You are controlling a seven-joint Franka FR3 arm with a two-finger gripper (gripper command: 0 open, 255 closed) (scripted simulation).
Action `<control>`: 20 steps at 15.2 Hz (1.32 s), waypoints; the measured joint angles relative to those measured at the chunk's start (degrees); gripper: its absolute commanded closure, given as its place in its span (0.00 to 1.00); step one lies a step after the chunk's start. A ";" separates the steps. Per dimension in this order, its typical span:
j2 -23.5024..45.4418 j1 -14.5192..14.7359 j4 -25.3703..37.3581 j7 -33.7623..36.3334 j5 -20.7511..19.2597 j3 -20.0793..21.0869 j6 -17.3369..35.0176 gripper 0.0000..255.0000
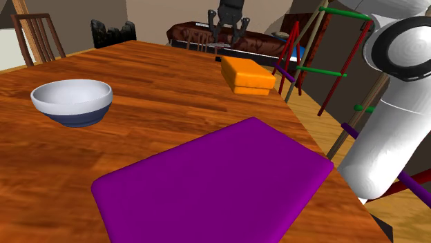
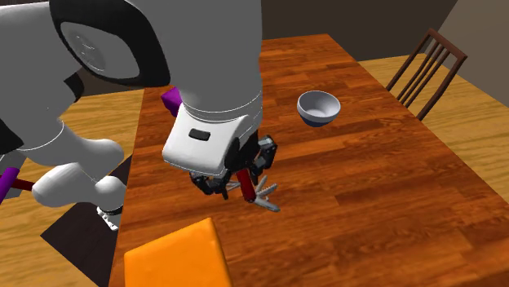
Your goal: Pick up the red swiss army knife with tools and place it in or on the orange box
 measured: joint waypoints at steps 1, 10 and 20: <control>-0.57 -0.90 -0.49 -1.55 0.27 -0.71 0.01 1.00; -0.50 -7.93 0.11 -14.18 1.18 -6.53 -0.45 1.00; 4.72 -14.23 5.87 -25.30 1.35 -11.26 -1.09 1.00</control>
